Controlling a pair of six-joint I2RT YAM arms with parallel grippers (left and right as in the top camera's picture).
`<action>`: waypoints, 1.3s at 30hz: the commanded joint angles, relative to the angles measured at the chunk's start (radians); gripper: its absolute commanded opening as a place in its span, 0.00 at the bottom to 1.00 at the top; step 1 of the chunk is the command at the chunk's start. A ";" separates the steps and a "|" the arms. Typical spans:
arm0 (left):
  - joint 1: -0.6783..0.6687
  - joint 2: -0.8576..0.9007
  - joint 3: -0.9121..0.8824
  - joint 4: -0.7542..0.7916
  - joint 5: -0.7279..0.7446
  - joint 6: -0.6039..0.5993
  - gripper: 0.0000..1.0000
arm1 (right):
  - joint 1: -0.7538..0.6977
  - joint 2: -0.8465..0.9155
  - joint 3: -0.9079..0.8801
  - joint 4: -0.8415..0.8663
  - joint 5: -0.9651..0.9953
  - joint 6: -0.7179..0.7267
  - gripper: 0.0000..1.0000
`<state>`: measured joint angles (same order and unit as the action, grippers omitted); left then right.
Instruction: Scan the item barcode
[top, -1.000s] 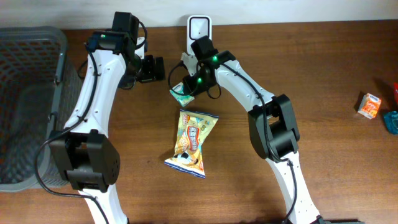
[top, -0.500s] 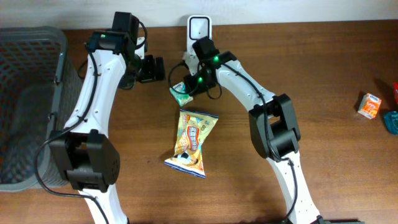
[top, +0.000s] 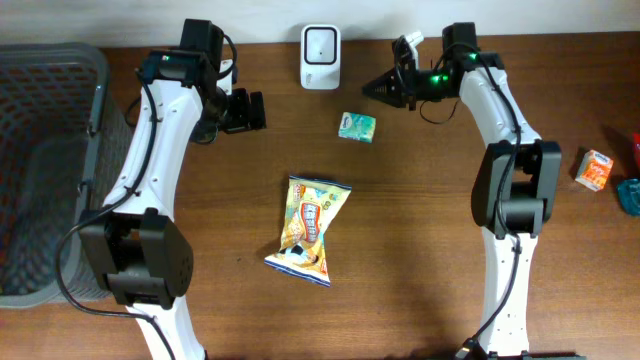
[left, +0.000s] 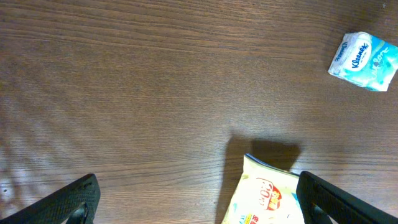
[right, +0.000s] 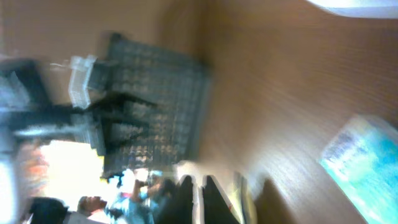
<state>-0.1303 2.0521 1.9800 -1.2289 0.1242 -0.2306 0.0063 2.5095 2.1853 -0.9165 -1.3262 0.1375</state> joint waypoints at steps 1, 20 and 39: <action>0.000 0.002 0.001 0.002 0.010 0.001 0.99 | 0.006 0.010 0.011 -0.070 0.429 -0.010 0.22; 0.000 0.002 0.001 0.002 0.010 0.001 0.99 | 0.183 0.050 -0.008 -0.019 0.927 -0.332 0.27; 0.003 0.002 0.001 0.002 0.010 0.001 0.99 | 0.178 -0.111 -0.103 -0.333 0.886 -0.837 0.64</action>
<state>-0.1303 2.0521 1.9800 -1.2293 0.1238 -0.2306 0.1886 2.4035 2.1300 -1.2736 -0.3706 -0.6083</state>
